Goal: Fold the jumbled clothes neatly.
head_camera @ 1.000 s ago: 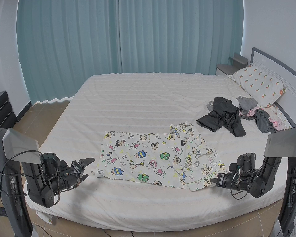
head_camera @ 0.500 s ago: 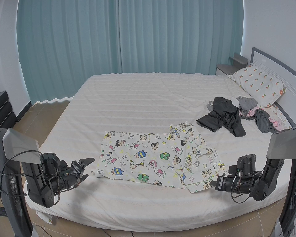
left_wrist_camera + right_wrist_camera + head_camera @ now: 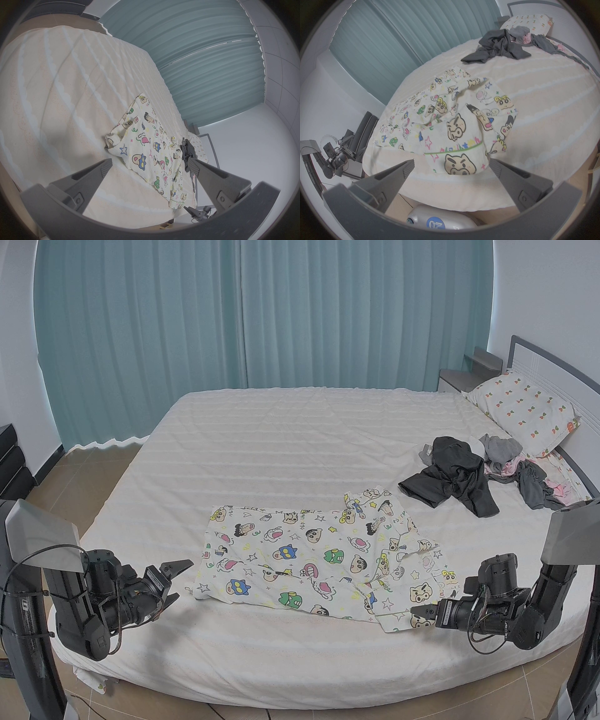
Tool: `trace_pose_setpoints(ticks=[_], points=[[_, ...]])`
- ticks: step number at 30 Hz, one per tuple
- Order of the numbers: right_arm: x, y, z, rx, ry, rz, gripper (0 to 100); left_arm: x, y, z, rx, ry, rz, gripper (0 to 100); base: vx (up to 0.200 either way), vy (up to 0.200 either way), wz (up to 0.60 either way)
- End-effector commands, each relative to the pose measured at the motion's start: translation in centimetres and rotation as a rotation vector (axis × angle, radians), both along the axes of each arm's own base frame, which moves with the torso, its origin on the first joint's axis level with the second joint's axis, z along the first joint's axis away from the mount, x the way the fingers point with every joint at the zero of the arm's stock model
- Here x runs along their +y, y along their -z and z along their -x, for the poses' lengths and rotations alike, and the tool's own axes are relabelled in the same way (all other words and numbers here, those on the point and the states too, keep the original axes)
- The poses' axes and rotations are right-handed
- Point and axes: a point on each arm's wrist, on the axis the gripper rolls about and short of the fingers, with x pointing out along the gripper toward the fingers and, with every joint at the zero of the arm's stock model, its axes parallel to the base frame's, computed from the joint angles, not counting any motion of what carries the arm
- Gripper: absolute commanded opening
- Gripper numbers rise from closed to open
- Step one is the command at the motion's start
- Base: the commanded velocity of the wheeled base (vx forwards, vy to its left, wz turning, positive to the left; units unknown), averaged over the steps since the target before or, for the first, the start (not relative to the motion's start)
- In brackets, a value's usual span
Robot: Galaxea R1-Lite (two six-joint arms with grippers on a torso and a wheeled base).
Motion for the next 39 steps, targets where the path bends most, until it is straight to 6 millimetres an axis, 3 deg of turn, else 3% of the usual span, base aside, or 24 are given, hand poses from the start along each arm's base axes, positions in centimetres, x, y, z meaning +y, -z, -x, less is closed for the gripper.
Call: trace_pose_setpoints(ticks=[1,3,6,10,20,36,37,39], points=[[-0.4,-2.8,-0.1,-0.102,0.014,-0.015,100,0.0,0.1,0.0,0.002,0.0,-0.001,100,0.0,0.0,0.0],[-0.9,-2.7,-0.5,-0.107,0.027,-0.013,100,0.0,0.1,0.0,0.002,0.0,-0.001,100,0.0,0.0,0.0],[-2.8,-0.9,-2.8,-0.111,0.016,0.014,100,0.0,0.1,0.0,0.002,0.0,-0.001,100,0.0,0.0,0.0],[-4.7,0.9,-4.1,-0.137,-0.081,-0.012,100,0.0,0.1,0.0,0.001,0.0,-0.001,100,0.0,0.0,0.0],[-5.0,3.7,-7.2,-0.155,-0.18,-0.015,100,0.0,0.1,0.0,0.002,0.0,-0.001,100,0.0,0.0,0.0],[-6.1,6.3,-8.6,-0.142,-0.293,-0.098,100,0.0,0.1,0.0,0.002,0.0,-0.001,100,0.0,0.0,0.0],[-6.1,6.3,-8.5,-0.142,-0.294,-0.099,0,0.0,0.1,0.0,0.002,0.0,-0.001,100,0.0,0.0,0.0],[-6.0,6.2,-8.7,-0.151,-0.306,-0.108,0,0.0,0.1,0.0,0.002,0.0,-0.001,100,0.0,0.0,0.0]])
